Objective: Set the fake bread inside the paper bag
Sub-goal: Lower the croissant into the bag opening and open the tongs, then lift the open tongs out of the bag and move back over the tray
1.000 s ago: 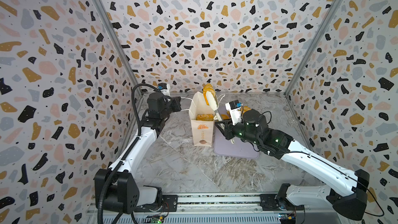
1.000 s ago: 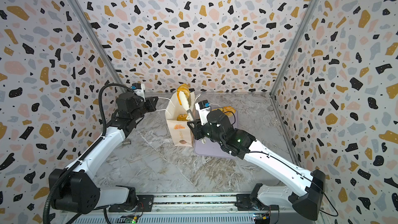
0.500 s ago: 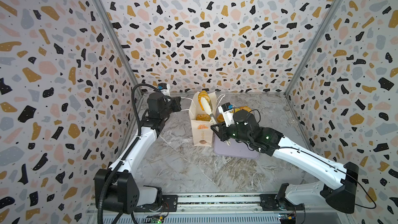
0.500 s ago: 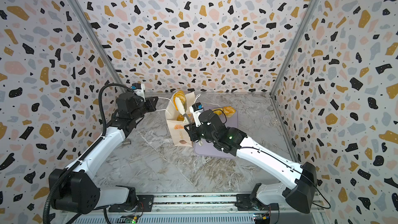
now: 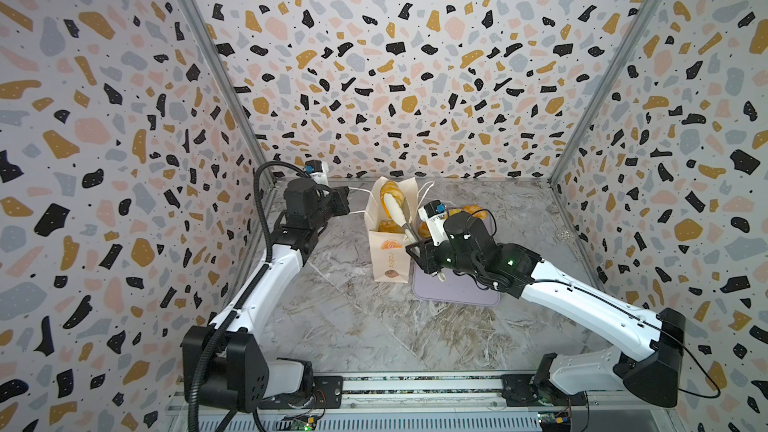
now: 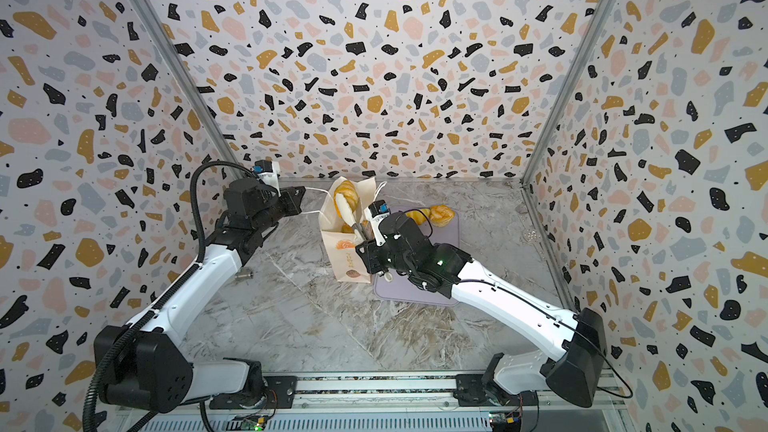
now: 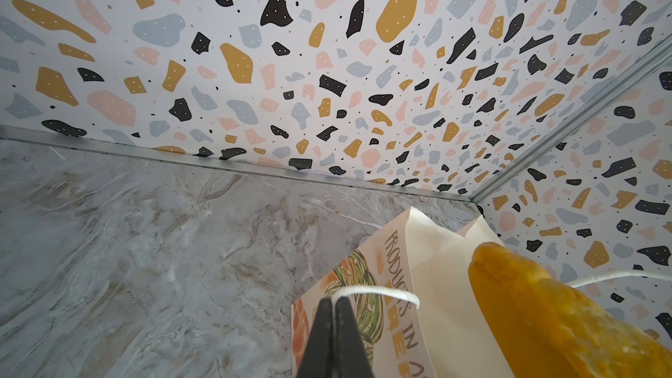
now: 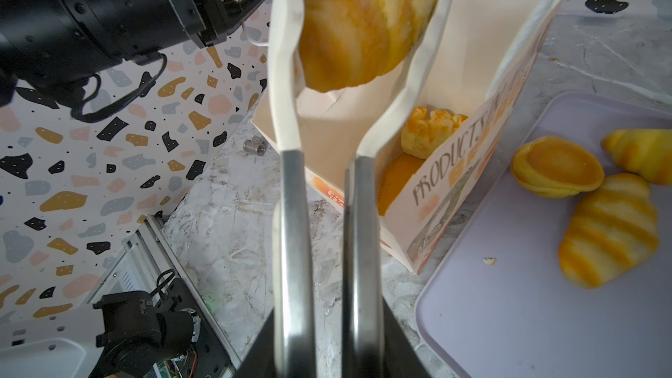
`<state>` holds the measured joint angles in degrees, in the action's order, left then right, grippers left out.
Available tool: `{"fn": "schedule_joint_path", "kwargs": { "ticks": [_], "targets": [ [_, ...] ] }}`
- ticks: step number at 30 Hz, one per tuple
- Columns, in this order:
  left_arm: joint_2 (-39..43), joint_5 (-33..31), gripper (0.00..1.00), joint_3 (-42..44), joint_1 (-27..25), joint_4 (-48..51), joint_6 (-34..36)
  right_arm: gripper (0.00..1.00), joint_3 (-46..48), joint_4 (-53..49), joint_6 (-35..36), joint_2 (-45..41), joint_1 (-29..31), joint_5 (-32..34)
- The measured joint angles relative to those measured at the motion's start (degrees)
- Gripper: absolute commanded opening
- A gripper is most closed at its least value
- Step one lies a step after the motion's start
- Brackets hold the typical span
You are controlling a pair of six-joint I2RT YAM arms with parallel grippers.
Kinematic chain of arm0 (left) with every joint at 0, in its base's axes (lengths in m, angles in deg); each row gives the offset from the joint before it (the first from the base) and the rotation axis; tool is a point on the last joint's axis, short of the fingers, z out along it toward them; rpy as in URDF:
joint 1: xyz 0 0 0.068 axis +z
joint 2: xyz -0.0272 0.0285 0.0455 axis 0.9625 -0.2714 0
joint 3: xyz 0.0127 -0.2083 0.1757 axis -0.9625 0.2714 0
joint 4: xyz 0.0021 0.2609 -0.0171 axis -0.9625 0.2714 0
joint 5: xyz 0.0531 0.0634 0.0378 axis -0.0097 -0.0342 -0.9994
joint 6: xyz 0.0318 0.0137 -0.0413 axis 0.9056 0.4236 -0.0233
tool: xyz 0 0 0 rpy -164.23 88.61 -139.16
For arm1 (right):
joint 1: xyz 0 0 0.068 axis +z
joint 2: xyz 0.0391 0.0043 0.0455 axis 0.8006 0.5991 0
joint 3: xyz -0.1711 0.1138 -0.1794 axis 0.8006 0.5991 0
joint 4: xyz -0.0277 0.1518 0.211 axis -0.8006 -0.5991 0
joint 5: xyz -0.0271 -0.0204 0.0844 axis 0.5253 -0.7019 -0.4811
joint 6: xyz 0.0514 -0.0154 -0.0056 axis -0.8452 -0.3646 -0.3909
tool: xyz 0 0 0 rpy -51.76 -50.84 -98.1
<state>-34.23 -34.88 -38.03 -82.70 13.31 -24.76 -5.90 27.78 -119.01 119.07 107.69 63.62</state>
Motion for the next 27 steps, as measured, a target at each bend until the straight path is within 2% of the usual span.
{"fn": "schedule_joint_path", "kwargs": {
  "ticks": [5, 20, 27],
  "targets": [
    [0.0, 0.0, 0.00, 0.0, 0.0, 0.0, 0.0, 0.49, 0.0, -0.2, -0.2, 0.0, 0.0, 0.7],
    [0.1, 0.0, 0.00, 0.0, 0.0, 0.0, 0.0, 0.50, 0.0, -0.2, -0.3, -0.5, 0.0, 2.3],
    [0.1, 0.0, 0.00, 0.0, 0.0, -0.3, 0.0, 0.51, 0.7, 0.2, -0.2, -4.7, 0.0, 3.7]
  ]
}}
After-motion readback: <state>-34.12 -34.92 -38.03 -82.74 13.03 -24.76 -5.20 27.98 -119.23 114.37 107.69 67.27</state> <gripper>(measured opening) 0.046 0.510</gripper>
